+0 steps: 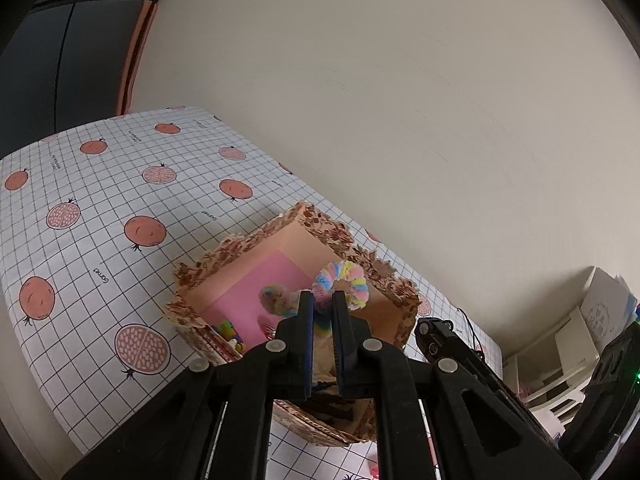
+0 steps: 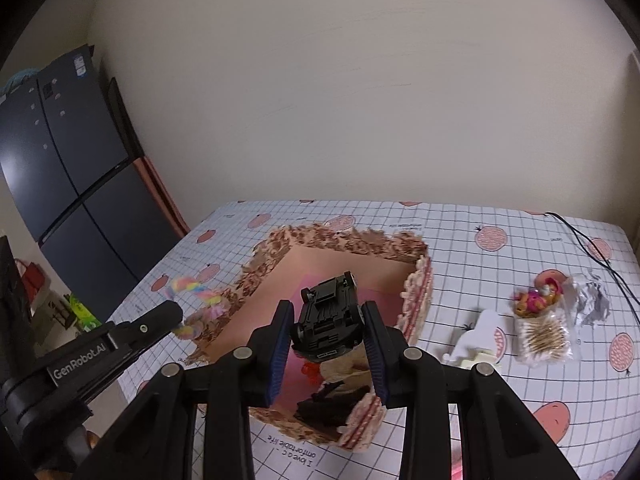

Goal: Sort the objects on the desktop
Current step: 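Lift and carry the black car and rainbow pipe cleaner over the floral box, then open the right tool to drop the black car while the left tool releases the pipe cleaner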

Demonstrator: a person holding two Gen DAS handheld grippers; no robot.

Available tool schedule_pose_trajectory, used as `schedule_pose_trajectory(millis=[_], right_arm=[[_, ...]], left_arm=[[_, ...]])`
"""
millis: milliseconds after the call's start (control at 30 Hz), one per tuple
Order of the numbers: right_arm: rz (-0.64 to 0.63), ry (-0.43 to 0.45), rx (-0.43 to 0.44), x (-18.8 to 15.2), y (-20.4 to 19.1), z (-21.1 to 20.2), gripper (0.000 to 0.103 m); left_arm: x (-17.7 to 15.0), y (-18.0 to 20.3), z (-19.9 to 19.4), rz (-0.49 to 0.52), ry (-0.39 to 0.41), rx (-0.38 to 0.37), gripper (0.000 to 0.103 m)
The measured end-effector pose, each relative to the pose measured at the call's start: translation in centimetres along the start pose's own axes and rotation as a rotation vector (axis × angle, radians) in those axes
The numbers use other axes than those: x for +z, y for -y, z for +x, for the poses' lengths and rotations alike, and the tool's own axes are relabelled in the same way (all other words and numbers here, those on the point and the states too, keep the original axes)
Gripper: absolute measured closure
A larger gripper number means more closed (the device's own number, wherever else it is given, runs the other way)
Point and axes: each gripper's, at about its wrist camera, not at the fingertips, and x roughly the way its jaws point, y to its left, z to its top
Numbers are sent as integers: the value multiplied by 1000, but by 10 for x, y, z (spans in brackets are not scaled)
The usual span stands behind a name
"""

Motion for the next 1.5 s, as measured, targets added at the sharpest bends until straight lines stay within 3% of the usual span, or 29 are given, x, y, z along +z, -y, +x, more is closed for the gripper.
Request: schedule_pose_trajectory(millis=[433, 1500], right_arm=[[-29, -51, 10, -9, -14, 23, 66], [-31, -207, -11, -33, -3, 72, 66]], left_arm=[[4, -20, 7, -28, -5, 13, 94], [-23, -19, 59, -9, -141, 62, 94]])
